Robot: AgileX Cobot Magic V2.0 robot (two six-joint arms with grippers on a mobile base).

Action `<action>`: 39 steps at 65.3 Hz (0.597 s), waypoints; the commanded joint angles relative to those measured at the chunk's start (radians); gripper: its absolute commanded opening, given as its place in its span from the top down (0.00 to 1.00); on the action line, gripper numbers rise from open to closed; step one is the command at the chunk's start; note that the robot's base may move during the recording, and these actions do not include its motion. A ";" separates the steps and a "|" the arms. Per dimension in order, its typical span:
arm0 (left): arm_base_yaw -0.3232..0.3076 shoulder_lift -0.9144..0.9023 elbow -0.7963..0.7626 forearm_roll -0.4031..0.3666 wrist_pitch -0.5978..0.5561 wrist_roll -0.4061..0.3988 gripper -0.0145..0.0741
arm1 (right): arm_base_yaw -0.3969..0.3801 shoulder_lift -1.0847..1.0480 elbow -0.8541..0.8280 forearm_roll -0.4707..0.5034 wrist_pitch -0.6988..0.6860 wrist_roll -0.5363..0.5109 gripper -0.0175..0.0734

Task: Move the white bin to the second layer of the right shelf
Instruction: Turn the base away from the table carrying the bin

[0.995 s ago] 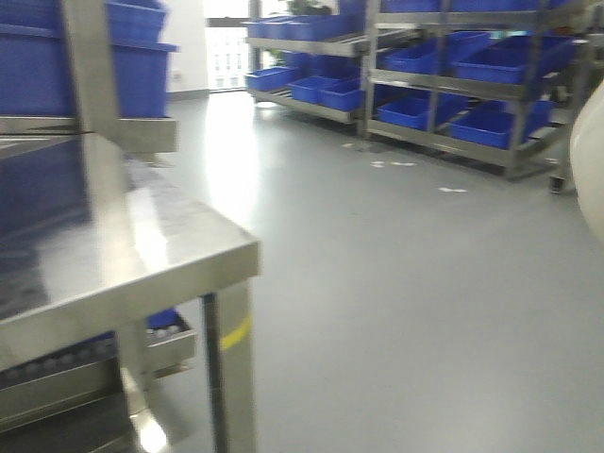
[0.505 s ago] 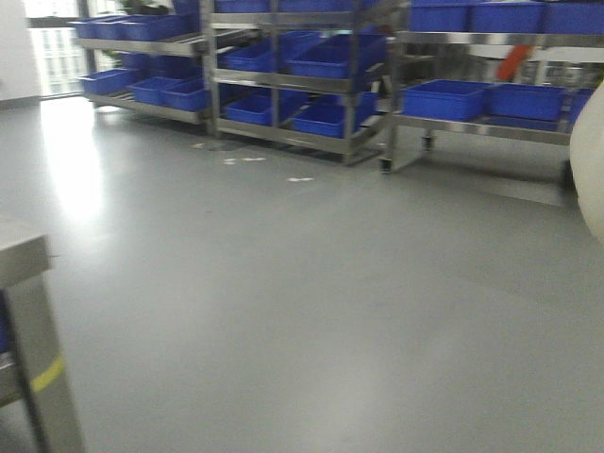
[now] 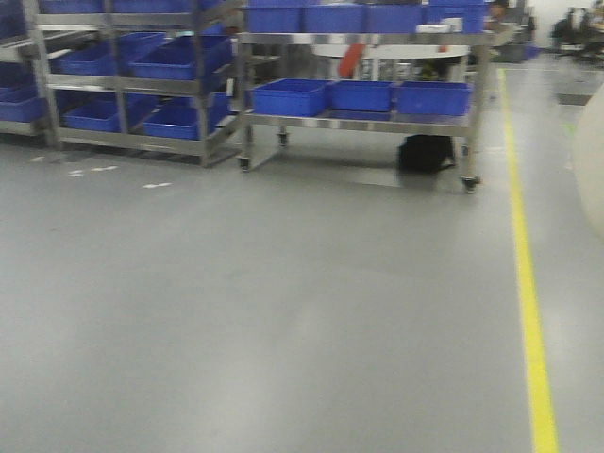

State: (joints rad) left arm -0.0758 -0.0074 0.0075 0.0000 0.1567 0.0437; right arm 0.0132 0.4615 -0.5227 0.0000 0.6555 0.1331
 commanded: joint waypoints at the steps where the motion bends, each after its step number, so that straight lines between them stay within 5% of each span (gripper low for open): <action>1: -0.004 -0.016 0.037 -0.006 -0.085 -0.005 0.74 | -0.004 -0.001 -0.031 0.000 -0.090 0.004 0.72; 39: -0.004 -0.016 0.037 -0.006 -0.085 -0.005 0.74 | -0.004 -0.001 -0.031 0.000 -0.090 0.004 0.72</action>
State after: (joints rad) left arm -0.0758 -0.0074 0.0075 0.0000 0.1567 0.0437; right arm 0.0132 0.4578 -0.5227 0.0000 0.6555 0.1331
